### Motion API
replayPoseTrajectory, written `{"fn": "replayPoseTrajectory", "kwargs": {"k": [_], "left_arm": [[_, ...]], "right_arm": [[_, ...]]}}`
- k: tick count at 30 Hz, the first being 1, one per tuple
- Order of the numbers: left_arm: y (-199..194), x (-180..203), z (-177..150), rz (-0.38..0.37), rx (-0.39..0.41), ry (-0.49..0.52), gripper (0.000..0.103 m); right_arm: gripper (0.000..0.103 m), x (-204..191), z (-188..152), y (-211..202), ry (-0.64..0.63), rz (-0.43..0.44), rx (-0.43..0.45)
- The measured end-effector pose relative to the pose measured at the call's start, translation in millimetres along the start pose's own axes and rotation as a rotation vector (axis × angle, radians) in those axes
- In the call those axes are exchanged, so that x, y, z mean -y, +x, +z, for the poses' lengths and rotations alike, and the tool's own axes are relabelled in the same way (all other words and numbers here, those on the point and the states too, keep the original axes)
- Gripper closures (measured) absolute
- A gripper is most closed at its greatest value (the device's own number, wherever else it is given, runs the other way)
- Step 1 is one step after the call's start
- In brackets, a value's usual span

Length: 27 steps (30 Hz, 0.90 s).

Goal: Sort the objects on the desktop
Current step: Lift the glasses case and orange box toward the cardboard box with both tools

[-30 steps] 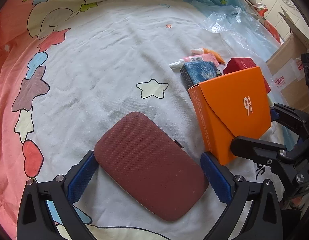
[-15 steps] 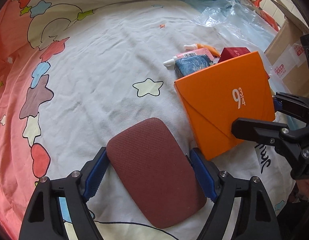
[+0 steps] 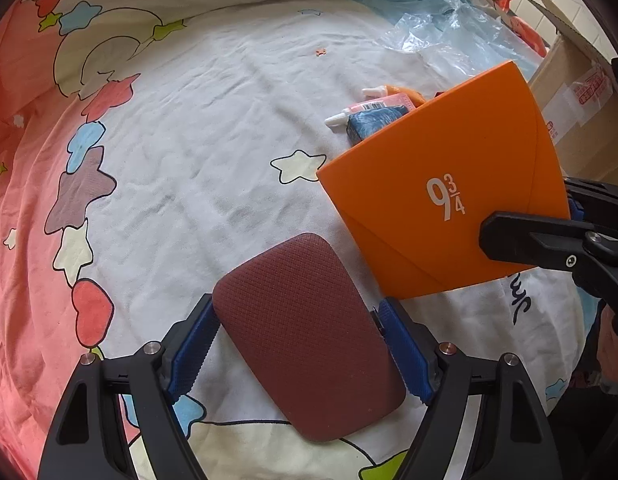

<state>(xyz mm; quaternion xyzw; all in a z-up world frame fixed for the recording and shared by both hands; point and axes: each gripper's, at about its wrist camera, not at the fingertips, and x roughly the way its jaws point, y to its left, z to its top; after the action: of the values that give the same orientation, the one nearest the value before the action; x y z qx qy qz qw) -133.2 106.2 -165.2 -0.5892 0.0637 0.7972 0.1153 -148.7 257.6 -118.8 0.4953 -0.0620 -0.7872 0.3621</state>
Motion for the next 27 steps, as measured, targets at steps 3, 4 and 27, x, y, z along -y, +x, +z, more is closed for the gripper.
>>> {"fn": "replayPoseTrajectory", "kwargs": {"k": [3,4,27], "left_arm": [[-4.5,0.0,0.3,0.001,0.000,0.007,0.021],[-5.7,0.1,0.6,0.001,0.000,0.007,0.021],[-72.1,30.5,4.4,-0.040,0.072,0.083,0.021]], "right_arm": [[0.082,1.1,-1.9,-10.6,0.009,-0.025,0.017],[0.082,1.2,-2.7,-14.3,0.010,-0.037,0.019],[0.082,-21.5,-11.2,-81.5,0.007,-0.186,0.054]]}}
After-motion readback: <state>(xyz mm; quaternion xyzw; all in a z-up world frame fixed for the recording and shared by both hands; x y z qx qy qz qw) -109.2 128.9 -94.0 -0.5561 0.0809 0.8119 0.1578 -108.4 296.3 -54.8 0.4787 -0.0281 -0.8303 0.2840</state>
